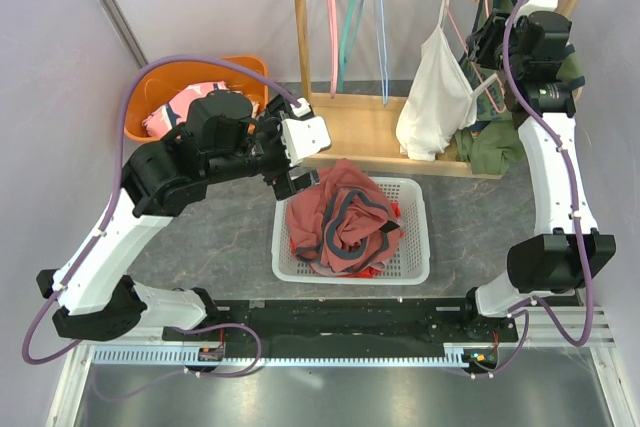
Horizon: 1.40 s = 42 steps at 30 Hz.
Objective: Remove the tank top from the hanger
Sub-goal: Pick up the hanger from the clothesline.
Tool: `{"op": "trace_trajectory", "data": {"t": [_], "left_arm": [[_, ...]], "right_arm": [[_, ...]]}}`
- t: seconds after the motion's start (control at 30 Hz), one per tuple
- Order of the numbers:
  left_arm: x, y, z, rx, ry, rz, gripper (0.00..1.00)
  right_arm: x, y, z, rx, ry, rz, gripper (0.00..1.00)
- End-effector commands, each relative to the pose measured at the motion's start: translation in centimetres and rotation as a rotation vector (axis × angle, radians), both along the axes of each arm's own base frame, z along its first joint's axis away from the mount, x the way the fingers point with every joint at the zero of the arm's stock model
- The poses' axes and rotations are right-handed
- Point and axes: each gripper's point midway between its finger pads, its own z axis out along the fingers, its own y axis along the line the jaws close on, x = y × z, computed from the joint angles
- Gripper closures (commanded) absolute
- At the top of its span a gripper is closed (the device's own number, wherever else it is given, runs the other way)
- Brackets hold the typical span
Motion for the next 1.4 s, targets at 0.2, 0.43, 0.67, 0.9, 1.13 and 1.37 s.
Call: {"op": "trace_trajectory", "data": {"t": [0.2,0.43,0.67,0.9,1.13,1.37], "left_arm": [[0.1,0.5,0.9,-0.020,-0.041,0.014,0.01],[0.3,0.4,0.8,-0.020,-0.032,0.020,0.01],[0.3,0.3,0.5,-0.014,-0.027,0.022,0.01],[0.4,0.5,0.7,-0.015,-0.036,0.031,0.01],[0.4,0.7,1.5,-0.027,-0.056,0.034,0.01],[-1.3,0.6,1.1,-0.026,-0.055,-0.061,0.01]], "right_arm": [[-0.7,1.4,4.6,0.095,-0.156,0.051,0.75],[-1.4,2.5,6.4,0.043,-0.227,0.025,1.00],[-2.3,4.0,8.4,-0.054,-0.319,0.054,1.00],[-3.2,5.4,12.4,-0.066,-0.423,0.077,1.00],[-5.9,7.1,11.8,-0.010,-0.357,0.178,1.00],[-13.0,9.8,10.3,0.056,-0.285,0.373,1.00]]}}
